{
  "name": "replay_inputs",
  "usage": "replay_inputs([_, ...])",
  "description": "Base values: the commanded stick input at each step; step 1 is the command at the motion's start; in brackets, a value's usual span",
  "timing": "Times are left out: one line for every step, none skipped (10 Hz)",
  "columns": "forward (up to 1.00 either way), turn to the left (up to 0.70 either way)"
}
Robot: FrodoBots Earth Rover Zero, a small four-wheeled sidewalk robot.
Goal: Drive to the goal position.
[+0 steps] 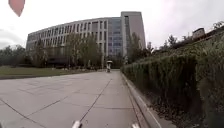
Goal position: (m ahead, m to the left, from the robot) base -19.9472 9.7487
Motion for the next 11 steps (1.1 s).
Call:
replay_inputs([0.07, 0.00])
replay_inputs([0.07, 0.00])
replay_inputs([0.07, 0.00])
replay_inputs([0.06, 0.00])
replay_inputs([0.07, 0.00])
replay_inputs([0.06, 0.00])
replay_inputs([0.07, 0.00])
replay_inputs([0.06, 0.00])
replay_inputs([0.06, 0.00])
replay_inputs([0.07, 0.00])
replay_inputs([0.07, 0.00])
